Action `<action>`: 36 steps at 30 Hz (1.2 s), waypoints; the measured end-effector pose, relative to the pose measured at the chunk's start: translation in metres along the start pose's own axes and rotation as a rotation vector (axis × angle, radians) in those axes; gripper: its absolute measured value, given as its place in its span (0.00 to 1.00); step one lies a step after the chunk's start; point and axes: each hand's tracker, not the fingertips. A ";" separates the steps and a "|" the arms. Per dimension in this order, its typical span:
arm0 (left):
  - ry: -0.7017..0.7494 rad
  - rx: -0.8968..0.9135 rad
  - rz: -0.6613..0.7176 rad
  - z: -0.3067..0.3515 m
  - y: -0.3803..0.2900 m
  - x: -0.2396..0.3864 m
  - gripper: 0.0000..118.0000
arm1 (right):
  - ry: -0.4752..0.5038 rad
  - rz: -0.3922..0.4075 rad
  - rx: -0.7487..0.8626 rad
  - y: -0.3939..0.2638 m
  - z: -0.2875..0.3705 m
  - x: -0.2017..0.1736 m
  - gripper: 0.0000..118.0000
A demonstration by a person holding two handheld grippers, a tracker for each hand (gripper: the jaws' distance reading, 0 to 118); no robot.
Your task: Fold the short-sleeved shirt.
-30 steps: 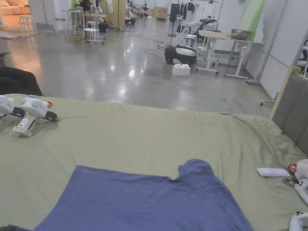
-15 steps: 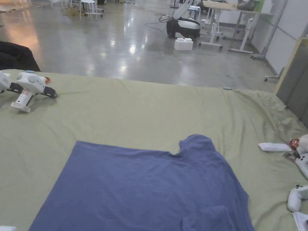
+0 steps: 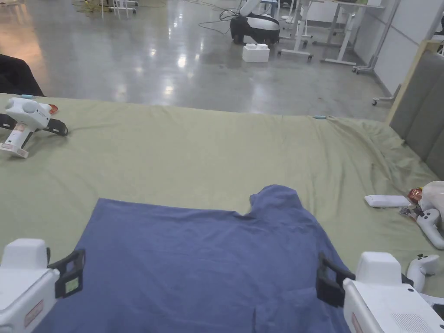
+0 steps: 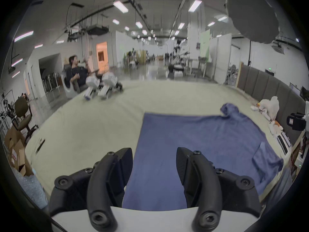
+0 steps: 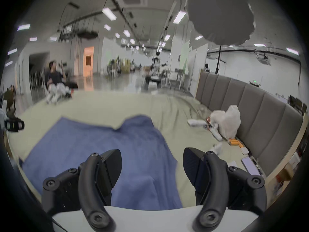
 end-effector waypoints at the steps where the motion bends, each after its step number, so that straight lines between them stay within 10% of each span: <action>1: 0.000 0.043 -0.004 0.001 0.006 0.008 0.46 | -0.001 -0.018 0.040 0.004 -0.002 -0.007 0.68; 6: 0.052 0.240 -0.066 0.012 0.027 0.040 0.29 | -0.017 -0.053 0.187 0.022 -0.003 -0.036 0.57; 10: 0.069 0.323 -0.044 0.016 0.033 0.047 0.03 | -0.024 -0.059 0.237 0.026 -0.005 -0.051 0.04; 19: 0.034 0.303 -0.031 0.019 0.034 0.034 0.00 | -0.001 -0.034 0.270 0.029 -0.005 -0.059 0.00; 36: 0.003 -0.469 0.077 0.031 -0.080 -0.097 0.02 | 0.107 0.019 0.070 -0.008 -0.029 -0.073 0.00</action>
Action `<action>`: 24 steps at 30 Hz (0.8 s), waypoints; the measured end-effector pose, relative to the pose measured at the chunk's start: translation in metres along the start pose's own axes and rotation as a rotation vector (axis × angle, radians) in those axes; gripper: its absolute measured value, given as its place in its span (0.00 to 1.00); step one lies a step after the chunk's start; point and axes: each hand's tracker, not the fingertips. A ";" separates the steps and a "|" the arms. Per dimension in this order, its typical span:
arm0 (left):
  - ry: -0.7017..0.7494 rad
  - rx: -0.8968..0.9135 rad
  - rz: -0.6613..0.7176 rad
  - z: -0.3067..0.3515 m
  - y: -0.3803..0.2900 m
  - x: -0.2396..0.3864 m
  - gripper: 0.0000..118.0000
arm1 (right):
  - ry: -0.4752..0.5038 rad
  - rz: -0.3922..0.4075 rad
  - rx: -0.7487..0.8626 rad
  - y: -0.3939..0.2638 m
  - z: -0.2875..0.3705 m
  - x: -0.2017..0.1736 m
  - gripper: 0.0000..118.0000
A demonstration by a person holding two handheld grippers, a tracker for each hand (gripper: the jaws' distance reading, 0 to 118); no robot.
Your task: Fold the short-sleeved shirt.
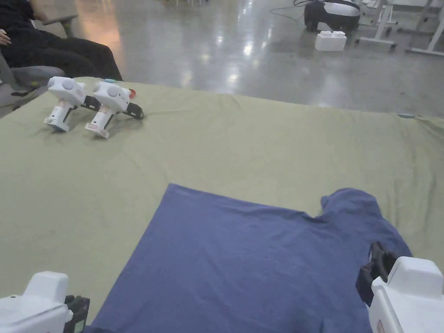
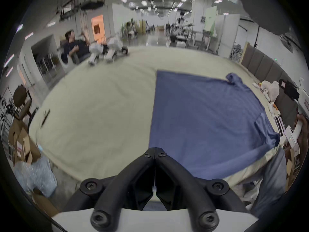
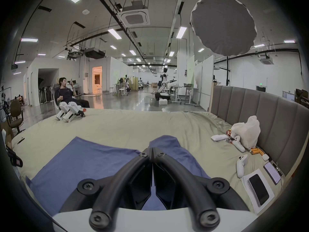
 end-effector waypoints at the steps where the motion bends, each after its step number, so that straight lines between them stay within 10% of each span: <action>1: 0.007 -0.019 0.017 -0.003 -0.005 -0.002 0.10 | 0.005 0.004 -0.009 -0.002 0.000 -0.001 0.00; 5: 0.001 -0.058 0.043 -0.011 -0.012 0.004 0.51 | 0.023 0.017 -0.043 -0.008 -0.002 -0.006 0.00; 9: 0.015 -0.115 0.067 -0.030 -0.012 0.013 0.51 | 0.033 0.018 -0.071 -0.013 -0.003 -0.007 0.00; 20: -0.013 -0.143 0.061 -0.047 -0.018 0.029 0.04 | 0.010 0.015 -0.126 -0.029 0.012 0.020 0.00; 24: -0.012 -0.131 0.080 -0.036 -0.018 0.027 0.01 | -0.014 0.023 -0.190 -0.030 0.029 0.050 0.00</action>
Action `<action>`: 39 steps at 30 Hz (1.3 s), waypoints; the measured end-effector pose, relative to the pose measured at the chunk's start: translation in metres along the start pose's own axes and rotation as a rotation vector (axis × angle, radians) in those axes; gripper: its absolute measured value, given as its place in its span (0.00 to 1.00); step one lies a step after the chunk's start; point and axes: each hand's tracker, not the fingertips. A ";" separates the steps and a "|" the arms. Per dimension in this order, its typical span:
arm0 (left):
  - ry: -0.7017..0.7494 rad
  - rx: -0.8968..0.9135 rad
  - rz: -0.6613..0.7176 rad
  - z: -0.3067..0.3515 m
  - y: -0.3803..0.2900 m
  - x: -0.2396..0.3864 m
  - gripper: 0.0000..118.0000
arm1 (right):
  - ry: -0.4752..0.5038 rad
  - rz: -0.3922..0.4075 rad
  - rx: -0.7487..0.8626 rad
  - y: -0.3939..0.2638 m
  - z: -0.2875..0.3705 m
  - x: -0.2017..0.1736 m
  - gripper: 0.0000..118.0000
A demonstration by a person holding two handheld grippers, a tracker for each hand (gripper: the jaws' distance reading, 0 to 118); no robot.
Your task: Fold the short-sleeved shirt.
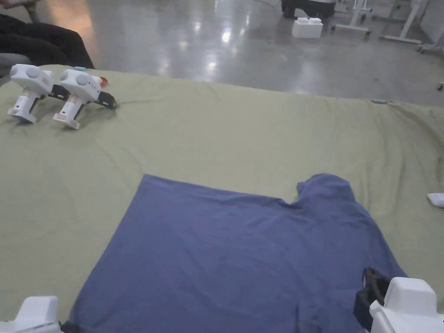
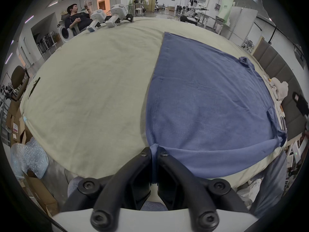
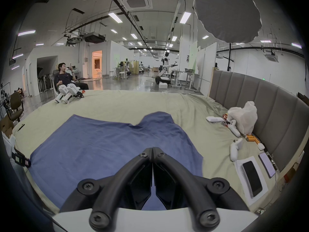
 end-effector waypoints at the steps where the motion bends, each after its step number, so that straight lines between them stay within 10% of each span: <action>1: -0.005 0.008 0.005 0.004 0.000 0.000 0.01 | -0.007 -0.002 -0.043 -0.002 0.005 0.009 0.02; 5: -0.008 0.037 -0.005 0.018 0.000 0.000 0.01 | -0.082 -0.001 -0.218 -0.017 0.023 0.049 0.50; 8: -0.005 0.049 -0.016 0.025 0.002 0.003 0.01 | -0.092 -0.043 -0.334 -0.035 0.034 0.074 0.55; 18: 0.015 0.049 -0.048 0.019 0.003 0.005 0.01 | 0.004 -0.067 -0.607 -0.087 0.011 0.082 0.51; 23: 0.006 0.049 -0.032 0.019 0.002 0.003 0.01 | 0.029 -0.104 -0.692 -0.099 -0.009 0.078 0.07; 39: -0.053 0.244 -0.039 0.042 0.045 0.007 0.01 | 0.055 -0.099 -0.519 -0.028 0.017 0.080 0.04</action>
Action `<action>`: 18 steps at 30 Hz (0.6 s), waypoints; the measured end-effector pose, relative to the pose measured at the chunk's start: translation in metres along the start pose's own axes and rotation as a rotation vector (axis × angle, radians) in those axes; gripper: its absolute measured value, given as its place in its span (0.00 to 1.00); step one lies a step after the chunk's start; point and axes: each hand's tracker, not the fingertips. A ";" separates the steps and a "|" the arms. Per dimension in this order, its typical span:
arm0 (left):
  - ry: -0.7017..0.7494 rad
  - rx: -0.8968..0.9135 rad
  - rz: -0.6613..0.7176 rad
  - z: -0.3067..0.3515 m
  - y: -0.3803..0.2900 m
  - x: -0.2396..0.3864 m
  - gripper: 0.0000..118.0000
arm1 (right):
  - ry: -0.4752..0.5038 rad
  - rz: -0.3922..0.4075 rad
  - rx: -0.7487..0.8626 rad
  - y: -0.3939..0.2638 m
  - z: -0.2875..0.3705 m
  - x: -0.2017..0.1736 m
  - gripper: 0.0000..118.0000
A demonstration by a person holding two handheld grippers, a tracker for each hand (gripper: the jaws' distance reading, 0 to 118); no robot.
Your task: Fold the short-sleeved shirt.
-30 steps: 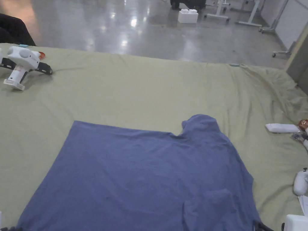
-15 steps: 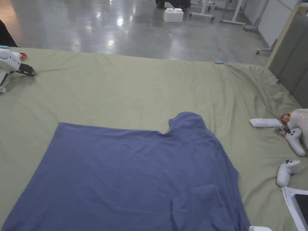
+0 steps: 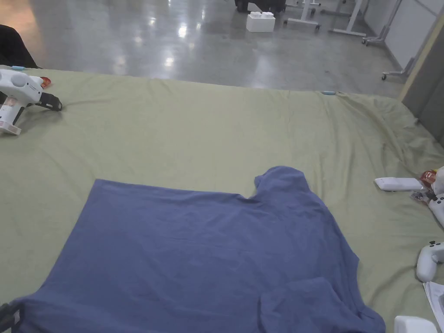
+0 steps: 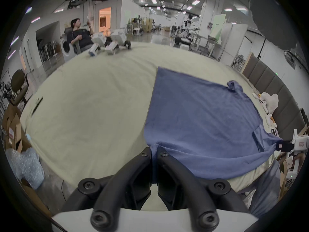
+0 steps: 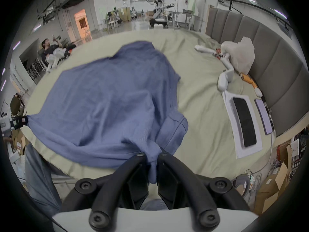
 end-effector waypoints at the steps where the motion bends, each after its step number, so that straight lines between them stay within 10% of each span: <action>1: -0.001 0.009 -0.004 -0.003 0.010 0.001 0.01 | 0.002 -0.001 0.025 0.010 0.001 0.000 0.04; 18: 0.051 -0.040 0.007 -0.137 0.117 0.019 0.01 | -0.025 -0.065 0.060 0.144 -0.112 0.010 0.04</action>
